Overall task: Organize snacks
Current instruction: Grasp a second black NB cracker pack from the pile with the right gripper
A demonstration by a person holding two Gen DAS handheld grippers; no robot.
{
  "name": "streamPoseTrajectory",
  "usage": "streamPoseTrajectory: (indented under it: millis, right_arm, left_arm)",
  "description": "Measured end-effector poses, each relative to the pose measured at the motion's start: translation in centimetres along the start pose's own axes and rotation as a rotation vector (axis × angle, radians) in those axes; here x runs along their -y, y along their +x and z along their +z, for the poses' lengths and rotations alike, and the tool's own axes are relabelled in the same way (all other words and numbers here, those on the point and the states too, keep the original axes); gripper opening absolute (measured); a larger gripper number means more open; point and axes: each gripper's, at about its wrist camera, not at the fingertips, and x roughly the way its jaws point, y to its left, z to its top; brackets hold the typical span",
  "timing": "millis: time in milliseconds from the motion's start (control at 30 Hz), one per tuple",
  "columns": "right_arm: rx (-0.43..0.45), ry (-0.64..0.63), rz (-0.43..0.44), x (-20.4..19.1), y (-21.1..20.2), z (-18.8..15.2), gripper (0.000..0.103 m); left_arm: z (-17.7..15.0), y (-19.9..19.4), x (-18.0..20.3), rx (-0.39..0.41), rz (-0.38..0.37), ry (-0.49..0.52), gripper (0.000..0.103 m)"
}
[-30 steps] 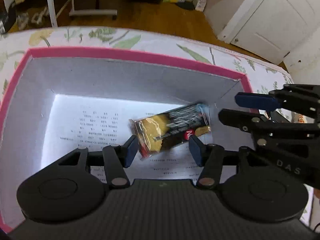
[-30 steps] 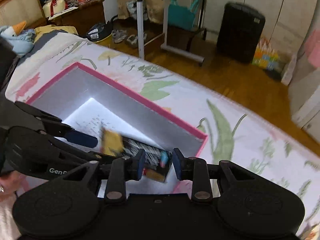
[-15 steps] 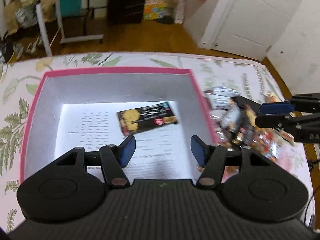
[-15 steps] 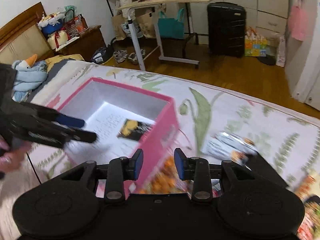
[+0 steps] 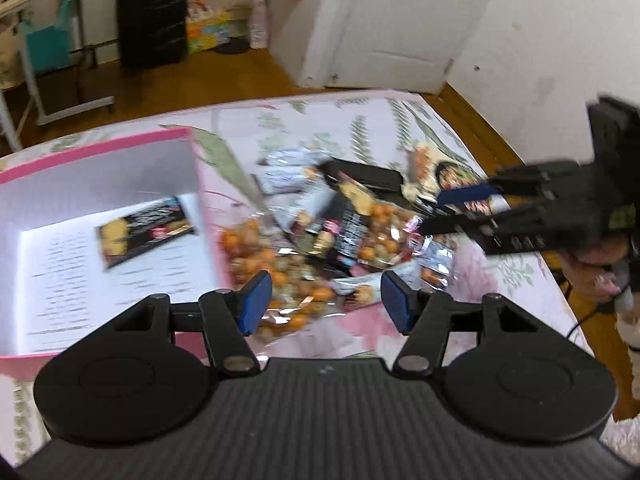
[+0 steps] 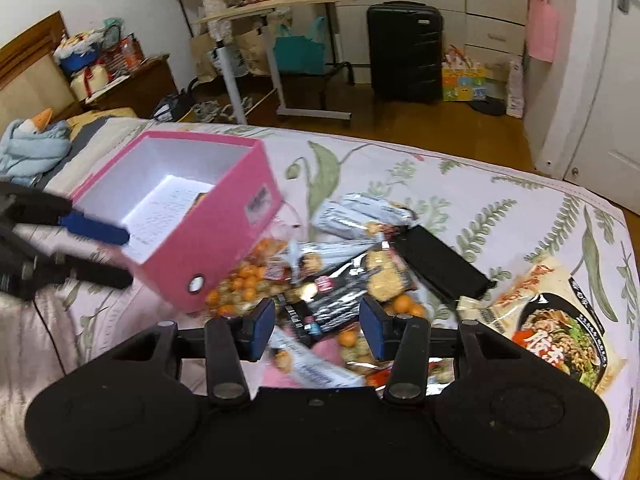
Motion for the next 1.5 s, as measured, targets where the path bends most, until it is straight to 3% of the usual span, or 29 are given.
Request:
streamPoseTrajectory:
  millis: [233, 467, 633, 800, 933, 1067, 1133, 1233, 1367, 1500]
  right_arm:
    - [0.065, -0.036, 0.036, 3.6, 4.2, 1.1, 0.056]
    - [-0.021, -0.010, 0.072, 6.6, 10.7, 2.4, 0.056]
    - [-0.035, 0.034, 0.156, 7.5, 11.9, 2.4, 0.057]
    - [-0.055, -0.011, 0.149, 7.0, 12.4, 2.0, 0.056]
    - [-0.057, 0.017, 0.149, 7.5, 12.2, 1.8, 0.048]
    - [-0.046, 0.052, 0.153, 8.4, 11.2, 1.7, 0.035]
    - [-0.043, 0.070, 0.155, 8.7, 10.6, 1.6, 0.027]
    - [-0.046, 0.039, 0.117, 8.6, 9.7, 1.2, 0.022]
    - [-0.059, 0.038, 0.118, 8.9, 9.5, 0.7, 0.023]
    - [-0.097, 0.107, 0.171, 9.7, 10.1, 0.4, 0.039]
  left_arm:
    - [0.1, 6.5, 1.7, -0.057, -0.026, -0.068, 0.057]
    - [0.3, 11.8, 0.2, -0.114, 0.012, -0.194, 0.055]
    - [0.5, 14.0, -0.3, -0.129, 0.002, -0.270, 0.055]
    - [0.8, 14.6, 0.1, -0.119, 0.029, -0.330, 0.055]
    - [0.8, 15.0, 0.5, -0.106, 0.043, -0.380, 0.056]
    - [0.0, 17.2, -0.2, -0.195, -0.058, -0.498, 0.054]
    - [-0.6, 17.8, -0.3, -0.182, -0.058, -0.534, 0.053]
    - [-0.6, 17.3, 0.2, -0.135, -0.031, -0.502, 0.052]
    - [-0.6, 16.9, 0.9, -0.110, 0.019, -0.453, 0.046]
    - [-0.4, 17.1, 0.7, -0.112, 0.050, -0.434, 0.037]
